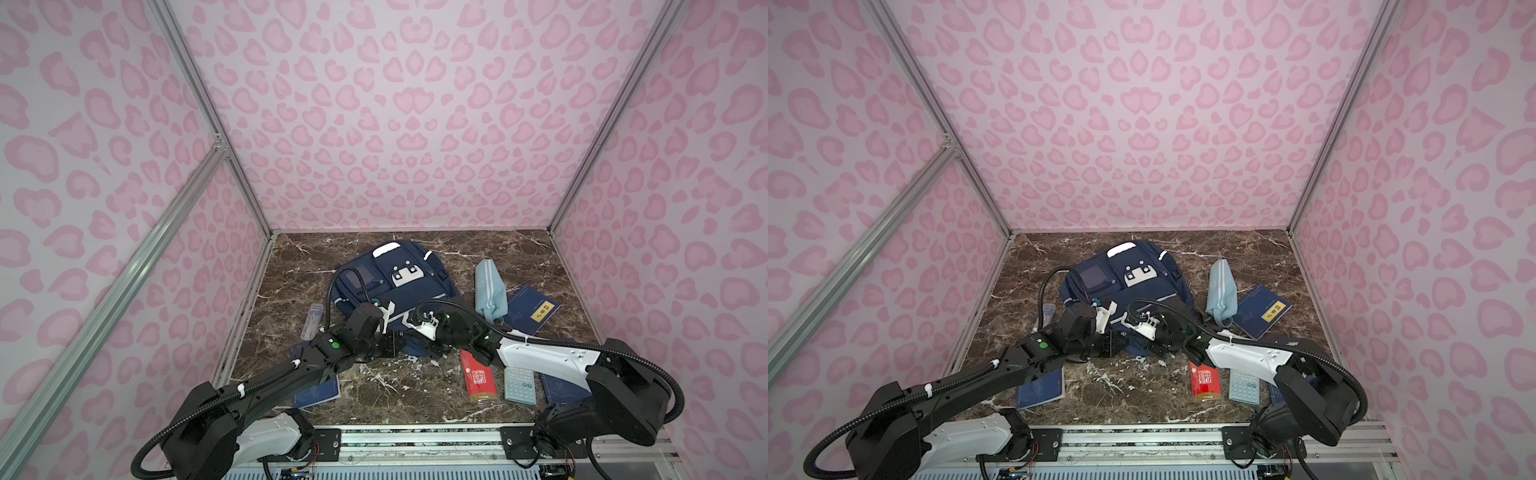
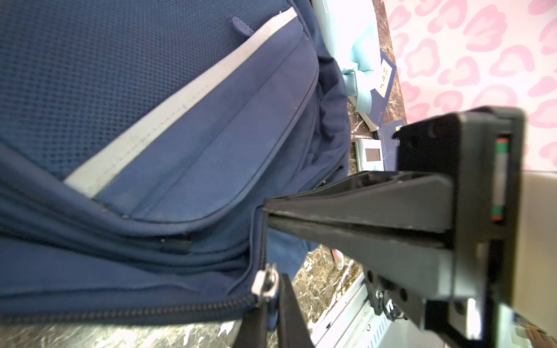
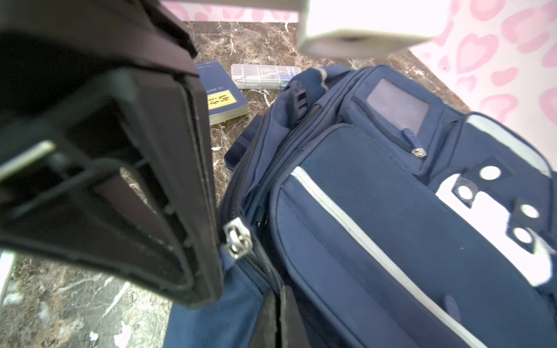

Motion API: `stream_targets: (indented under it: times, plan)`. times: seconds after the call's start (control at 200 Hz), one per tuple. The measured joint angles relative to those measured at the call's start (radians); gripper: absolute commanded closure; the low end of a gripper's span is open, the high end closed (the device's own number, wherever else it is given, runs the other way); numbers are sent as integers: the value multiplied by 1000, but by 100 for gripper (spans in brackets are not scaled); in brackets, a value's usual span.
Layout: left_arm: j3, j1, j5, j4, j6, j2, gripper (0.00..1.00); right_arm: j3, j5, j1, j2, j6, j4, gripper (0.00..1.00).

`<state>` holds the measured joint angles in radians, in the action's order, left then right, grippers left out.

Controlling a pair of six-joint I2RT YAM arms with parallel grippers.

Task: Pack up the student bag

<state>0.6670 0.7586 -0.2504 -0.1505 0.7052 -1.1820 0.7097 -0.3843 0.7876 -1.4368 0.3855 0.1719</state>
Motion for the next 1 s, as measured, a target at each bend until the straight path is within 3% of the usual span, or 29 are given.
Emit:
stream_targets:
  times: [0.015,0.075,0.155,0.205,0.38,0.485,0.54,0.595,0.655,0.825,1.0]
  plan:
    - [-1,-1,2,-1,-2,1,97,-2,2,-1,4,0,-1,97]
    - [-8,-10,7,-3,-9,3,97,-1,1,-5,21,-1,-7,59]
    - [-18,-16,16,-7,-17,4,97,12,23,-11,40,-31,-47,37]
    - [-20,-18,15,-12,-16,4,97,23,22,-16,42,-58,-67,31]
    - [-9,-16,11,-17,-16,27,97,49,-14,14,5,-95,-97,29]
    - [-3,-13,8,-29,-16,43,97,82,-31,15,-48,-103,-112,35]
    - [-3,-13,12,-39,-13,45,97,108,-39,16,-78,-101,-119,56]
    - [-3,-12,13,-43,-10,51,97,121,-51,18,-93,-94,-125,84]
    - [-5,-11,20,-43,-10,56,97,116,-60,21,-91,-82,-125,100]
    - [-31,-40,-16,-27,-25,69,97,52,-49,29,-31,-34,-92,100]
    - [-65,-138,-87,21,-58,66,97,34,11,31,1,0,-78,100]
